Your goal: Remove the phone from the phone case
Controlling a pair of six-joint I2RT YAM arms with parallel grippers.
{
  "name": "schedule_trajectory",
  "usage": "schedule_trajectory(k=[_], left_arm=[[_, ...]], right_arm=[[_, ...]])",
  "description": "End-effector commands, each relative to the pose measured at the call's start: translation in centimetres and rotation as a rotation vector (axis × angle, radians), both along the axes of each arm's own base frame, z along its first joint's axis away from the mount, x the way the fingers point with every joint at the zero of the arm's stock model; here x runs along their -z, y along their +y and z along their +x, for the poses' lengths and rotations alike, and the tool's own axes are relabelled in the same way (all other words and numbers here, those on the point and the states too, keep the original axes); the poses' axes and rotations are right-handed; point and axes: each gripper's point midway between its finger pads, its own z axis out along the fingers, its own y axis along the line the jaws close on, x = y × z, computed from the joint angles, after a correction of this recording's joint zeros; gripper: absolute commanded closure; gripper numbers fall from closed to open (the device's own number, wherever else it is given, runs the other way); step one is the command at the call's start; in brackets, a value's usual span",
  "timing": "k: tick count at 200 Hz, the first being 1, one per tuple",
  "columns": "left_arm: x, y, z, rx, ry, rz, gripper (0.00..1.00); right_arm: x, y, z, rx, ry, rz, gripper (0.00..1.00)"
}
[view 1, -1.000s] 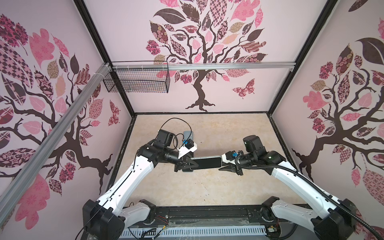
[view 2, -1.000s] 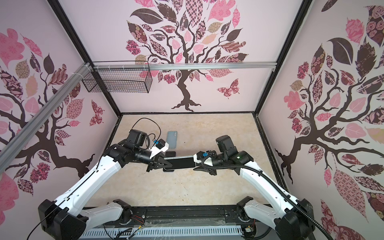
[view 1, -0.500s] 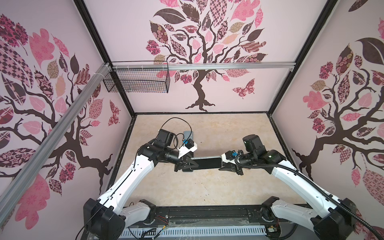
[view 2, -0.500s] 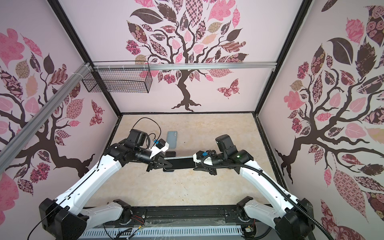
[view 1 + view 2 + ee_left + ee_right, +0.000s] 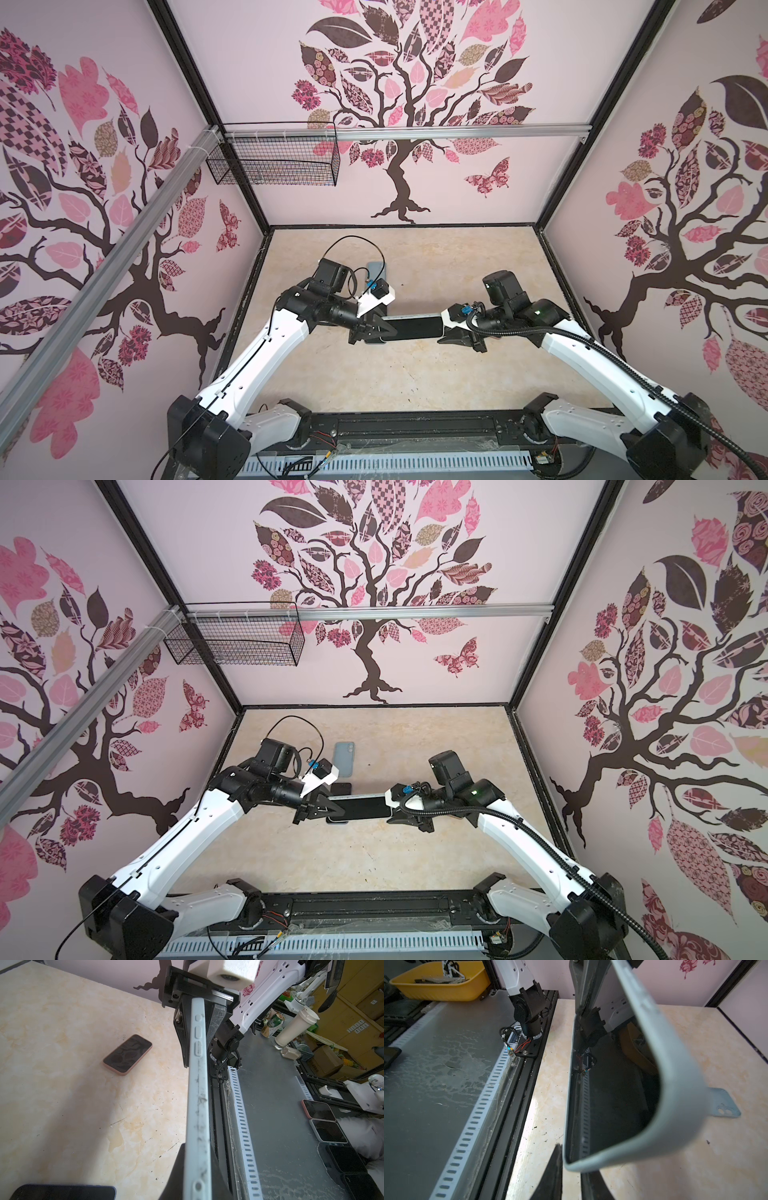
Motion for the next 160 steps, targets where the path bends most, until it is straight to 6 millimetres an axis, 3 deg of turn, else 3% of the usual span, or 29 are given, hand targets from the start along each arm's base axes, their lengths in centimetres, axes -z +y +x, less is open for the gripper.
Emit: schedule_trajectory(k=[1, 75, 160], left_arm=[[-1.6, -0.6, 0.1, 0.028, -0.057, -0.035, 1.00], [-1.6, -0.6, 0.1, 0.025, -0.061, -0.029, 1.00], [-1.9, -0.5, 0.4, 0.002, -0.085, -0.036, 1.00]], right_arm=[[-2.6, 0.9, -0.3, -0.052, -0.038, 0.066, 0.75], [-2.5, 0.9, -0.6, -0.056, -0.028, 0.061, 0.79], [-1.3, 0.6, -0.7, -0.050, -0.018, -0.001, 0.75]])
